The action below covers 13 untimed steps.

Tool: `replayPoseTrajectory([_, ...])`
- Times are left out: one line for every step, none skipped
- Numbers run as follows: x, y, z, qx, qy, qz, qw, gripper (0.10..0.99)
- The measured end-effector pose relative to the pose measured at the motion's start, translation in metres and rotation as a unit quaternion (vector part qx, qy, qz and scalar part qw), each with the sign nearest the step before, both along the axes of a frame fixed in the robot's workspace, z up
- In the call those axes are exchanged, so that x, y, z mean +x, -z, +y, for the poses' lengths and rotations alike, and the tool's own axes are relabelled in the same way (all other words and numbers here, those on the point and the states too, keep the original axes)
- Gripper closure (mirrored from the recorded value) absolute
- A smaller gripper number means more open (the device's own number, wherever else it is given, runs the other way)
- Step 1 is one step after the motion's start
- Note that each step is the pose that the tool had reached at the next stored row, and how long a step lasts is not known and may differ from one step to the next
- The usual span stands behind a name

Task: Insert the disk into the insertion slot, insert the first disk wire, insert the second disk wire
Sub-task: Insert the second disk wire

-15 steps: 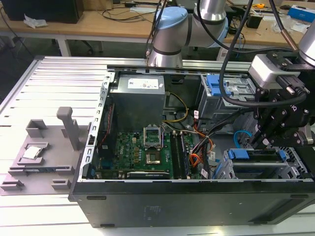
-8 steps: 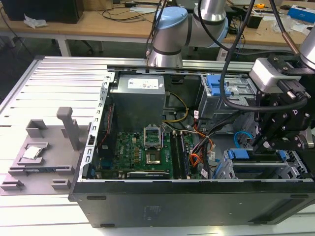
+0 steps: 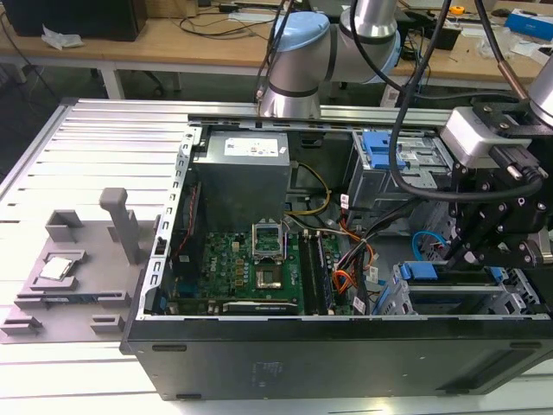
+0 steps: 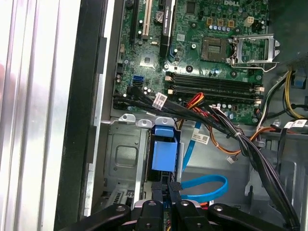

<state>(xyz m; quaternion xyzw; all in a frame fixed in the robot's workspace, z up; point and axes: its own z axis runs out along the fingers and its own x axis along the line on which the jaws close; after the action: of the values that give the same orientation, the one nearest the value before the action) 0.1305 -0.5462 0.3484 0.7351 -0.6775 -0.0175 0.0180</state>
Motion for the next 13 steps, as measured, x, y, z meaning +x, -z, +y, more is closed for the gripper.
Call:
replayPoseTrajectory([0.0004,0.0003,0.0001,-0.0001,0.000,0.0000,1.0000,0.922])
replayPoseTrajectory([0.0009,0.0010,0.0002,0.0000,0.000,0.0000,1.0000,0.922])
replayPoseTrajectory([0.0017,0.0017,0.0005,-0.0001,0.000,0.0000,1.0000,0.922])
replayPoseTrajectory([0.0022,0.0021,0.0007,0.0000,0.000,0.0000,1.0000,0.922])
replayPoseTrajectory([0.0024,0.0024,0.0010,0.0000,0.000,0.0000,1.0000,0.922])
replayPoseTrajectory([0.0025,0.0027,0.0014,0.0001,0.000,0.0000,1.0000,0.922])
replayPoseTrajectory([0.0027,0.0029,0.0016,0.0000,0.000,0.0000,1.0000,0.922])
replayPoseTrajectory([0.0029,0.0033,0.0021,0.0001,0.000,0.0000,1.0000,0.922])
replayPoseTrajectory([0.0030,0.0035,0.0022,-0.0001,0.000,0.0000,1.0000,0.922])
replayPoseTrajectory([0.0030,0.0037,0.0022,-0.0001,0.000,0.0000,1.0000,0.922])
replayPoseTrajectory([0.0030,0.0039,0.0023,0.0000,0.000,0.0000,1.0000,0.922])
replayPoseTrajectory([0.0030,0.0043,0.0024,0.0000,0.000,0.0000,1.0000,0.922])
replayPoseTrajectory([0.0030,0.0047,0.0026,0.0001,0.000,0.0000,1.0000,0.922])
